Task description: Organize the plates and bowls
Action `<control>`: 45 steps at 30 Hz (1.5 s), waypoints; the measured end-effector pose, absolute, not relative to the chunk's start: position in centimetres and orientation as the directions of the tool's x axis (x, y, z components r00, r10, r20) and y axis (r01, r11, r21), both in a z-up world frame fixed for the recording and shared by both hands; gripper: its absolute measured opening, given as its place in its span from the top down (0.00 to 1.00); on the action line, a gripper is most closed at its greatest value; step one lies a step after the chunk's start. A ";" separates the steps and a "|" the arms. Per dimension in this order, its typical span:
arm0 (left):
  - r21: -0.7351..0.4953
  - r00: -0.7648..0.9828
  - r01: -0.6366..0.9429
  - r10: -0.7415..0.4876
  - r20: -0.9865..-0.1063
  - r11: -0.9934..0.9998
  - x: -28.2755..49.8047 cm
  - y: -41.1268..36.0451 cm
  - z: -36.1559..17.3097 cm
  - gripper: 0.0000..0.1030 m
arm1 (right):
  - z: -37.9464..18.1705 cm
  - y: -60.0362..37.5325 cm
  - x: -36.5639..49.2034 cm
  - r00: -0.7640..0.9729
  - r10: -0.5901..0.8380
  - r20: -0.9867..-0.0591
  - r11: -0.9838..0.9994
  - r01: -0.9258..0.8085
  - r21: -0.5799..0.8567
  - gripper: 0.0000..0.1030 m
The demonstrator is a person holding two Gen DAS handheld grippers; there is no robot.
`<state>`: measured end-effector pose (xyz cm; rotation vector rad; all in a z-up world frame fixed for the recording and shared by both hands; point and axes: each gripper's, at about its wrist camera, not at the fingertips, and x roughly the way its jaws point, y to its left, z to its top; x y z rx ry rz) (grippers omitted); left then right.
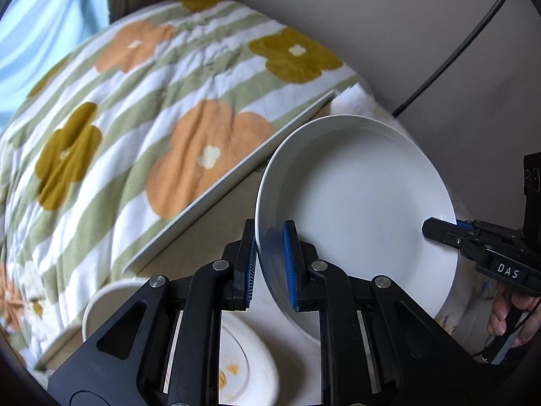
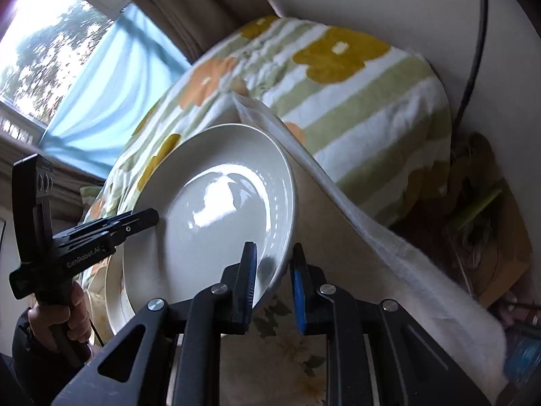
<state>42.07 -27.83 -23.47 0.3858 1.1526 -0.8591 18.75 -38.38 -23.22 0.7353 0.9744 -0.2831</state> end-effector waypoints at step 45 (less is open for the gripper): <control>-0.220 0.357 0.014 -0.210 -0.910 0.975 17.2 7.7 -26.5 0.88 | -22.8 -11.4 14.7 0.281 0.376 -0.883 0.911 -0.285 0.297 0.83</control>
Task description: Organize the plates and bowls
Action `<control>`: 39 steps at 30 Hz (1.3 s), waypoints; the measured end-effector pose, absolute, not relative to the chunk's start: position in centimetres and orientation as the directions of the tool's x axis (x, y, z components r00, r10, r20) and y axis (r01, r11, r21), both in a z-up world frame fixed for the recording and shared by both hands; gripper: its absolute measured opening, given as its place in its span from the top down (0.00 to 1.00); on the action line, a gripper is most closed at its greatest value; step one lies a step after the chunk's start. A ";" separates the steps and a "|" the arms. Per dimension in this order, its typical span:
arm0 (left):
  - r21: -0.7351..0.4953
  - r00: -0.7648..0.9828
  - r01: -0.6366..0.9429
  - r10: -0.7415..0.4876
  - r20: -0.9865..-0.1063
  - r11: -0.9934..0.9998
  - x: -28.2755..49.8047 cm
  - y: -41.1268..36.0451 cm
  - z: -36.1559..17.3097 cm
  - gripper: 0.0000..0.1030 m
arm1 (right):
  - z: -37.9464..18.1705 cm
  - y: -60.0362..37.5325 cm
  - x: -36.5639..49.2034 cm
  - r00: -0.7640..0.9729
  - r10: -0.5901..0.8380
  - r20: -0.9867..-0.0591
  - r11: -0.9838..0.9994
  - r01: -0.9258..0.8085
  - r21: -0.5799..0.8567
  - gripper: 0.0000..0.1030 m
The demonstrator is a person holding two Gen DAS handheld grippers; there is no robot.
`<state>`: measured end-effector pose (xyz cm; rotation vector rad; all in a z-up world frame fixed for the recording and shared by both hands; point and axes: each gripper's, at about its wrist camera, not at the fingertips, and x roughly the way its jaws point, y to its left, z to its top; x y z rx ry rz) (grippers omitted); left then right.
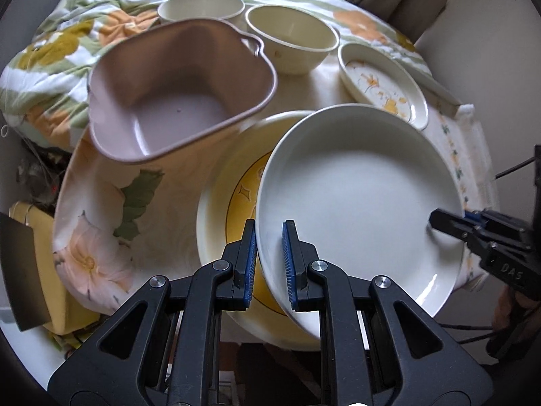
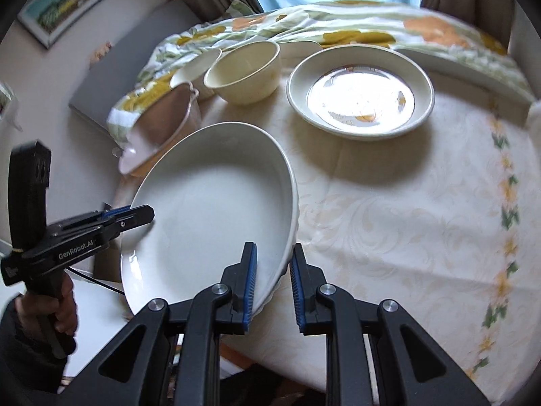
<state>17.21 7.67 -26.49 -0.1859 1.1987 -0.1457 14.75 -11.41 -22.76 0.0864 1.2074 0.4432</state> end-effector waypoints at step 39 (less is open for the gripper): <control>0.270 0.467 0.144 0.175 -0.867 0.952 16.5 3.3 -27.9 0.87 | -24.6 -7.3 14.3 0.360 0.139 -0.922 0.938 -0.347 0.006 0.83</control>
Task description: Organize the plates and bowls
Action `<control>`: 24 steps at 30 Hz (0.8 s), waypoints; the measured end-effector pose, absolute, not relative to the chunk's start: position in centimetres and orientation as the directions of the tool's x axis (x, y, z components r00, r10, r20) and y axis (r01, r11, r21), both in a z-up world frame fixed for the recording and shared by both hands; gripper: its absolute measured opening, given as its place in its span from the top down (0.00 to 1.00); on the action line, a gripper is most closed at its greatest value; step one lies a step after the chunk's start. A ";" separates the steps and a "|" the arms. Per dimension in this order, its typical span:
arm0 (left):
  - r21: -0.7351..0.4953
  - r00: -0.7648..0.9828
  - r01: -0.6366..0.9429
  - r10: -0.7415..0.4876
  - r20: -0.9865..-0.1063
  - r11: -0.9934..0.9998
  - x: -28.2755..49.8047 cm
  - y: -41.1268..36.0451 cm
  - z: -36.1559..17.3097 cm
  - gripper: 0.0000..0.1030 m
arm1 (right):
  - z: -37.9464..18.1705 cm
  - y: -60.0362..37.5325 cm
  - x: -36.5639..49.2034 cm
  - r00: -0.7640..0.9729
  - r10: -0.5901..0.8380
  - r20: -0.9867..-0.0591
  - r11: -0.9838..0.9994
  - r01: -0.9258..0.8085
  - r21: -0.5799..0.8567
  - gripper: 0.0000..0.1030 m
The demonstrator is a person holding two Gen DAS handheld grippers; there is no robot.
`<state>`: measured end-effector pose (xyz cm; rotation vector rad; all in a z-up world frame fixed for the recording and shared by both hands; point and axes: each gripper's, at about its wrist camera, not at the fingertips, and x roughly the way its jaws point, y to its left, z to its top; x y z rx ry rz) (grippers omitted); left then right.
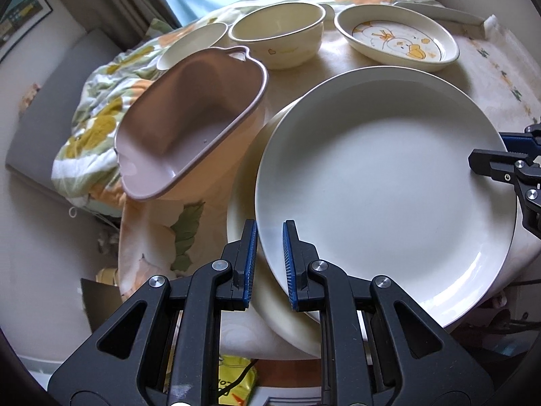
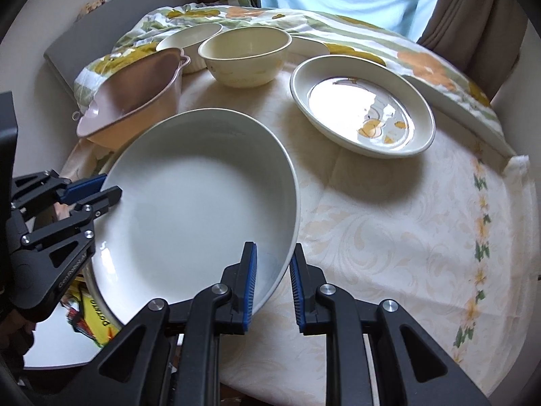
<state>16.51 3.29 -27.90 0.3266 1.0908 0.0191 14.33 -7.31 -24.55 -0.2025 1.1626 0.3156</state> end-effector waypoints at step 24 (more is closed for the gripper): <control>0.350 0.485 0.139 0.245 -0.840 0.926 15.8 3.0 -27.7 0.87 | -24.7 -6.5 14.4 0.376 0.081 -0.923 0.940 -0.336 -0.054 0.83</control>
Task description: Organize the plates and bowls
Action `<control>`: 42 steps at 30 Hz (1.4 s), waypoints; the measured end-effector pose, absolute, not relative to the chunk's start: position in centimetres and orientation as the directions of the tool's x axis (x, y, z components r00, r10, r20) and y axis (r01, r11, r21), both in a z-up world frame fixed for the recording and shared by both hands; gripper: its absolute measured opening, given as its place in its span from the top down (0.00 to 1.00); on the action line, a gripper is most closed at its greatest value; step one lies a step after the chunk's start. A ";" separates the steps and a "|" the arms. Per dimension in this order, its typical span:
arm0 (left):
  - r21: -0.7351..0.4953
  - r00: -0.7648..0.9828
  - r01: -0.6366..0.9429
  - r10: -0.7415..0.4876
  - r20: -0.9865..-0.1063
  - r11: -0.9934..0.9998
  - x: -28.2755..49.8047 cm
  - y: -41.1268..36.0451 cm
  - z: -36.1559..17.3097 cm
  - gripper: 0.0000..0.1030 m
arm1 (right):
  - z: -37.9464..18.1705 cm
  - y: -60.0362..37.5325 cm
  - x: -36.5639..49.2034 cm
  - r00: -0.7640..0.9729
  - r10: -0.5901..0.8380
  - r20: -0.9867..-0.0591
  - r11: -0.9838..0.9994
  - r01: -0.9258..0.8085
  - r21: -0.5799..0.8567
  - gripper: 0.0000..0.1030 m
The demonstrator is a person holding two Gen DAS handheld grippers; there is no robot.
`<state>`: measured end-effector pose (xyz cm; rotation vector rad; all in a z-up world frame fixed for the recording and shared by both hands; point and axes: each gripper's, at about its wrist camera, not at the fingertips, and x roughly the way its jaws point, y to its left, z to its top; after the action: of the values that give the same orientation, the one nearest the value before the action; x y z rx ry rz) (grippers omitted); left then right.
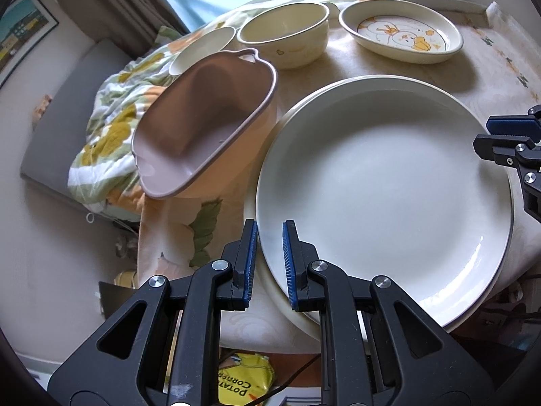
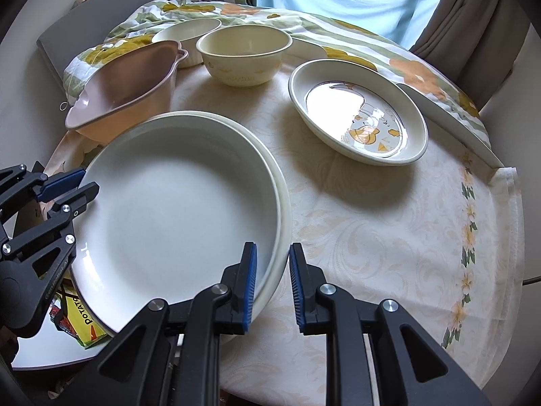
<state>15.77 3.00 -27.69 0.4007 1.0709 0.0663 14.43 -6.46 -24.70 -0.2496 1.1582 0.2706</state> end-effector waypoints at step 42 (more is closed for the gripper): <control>-0.281 0.452 -0.049 -0.230 -0.862 0.958 30.3 -4.7 -22.0 0.16 | -16.8 -25.4 29.8 0.375 0.380 -0.845 0.919 -0.254 0.301 0.01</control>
<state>30.28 -4.68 -22.05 -0.2829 1.1001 -0.1135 29.84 -25.38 -16.80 0.1280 1.1151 0.4073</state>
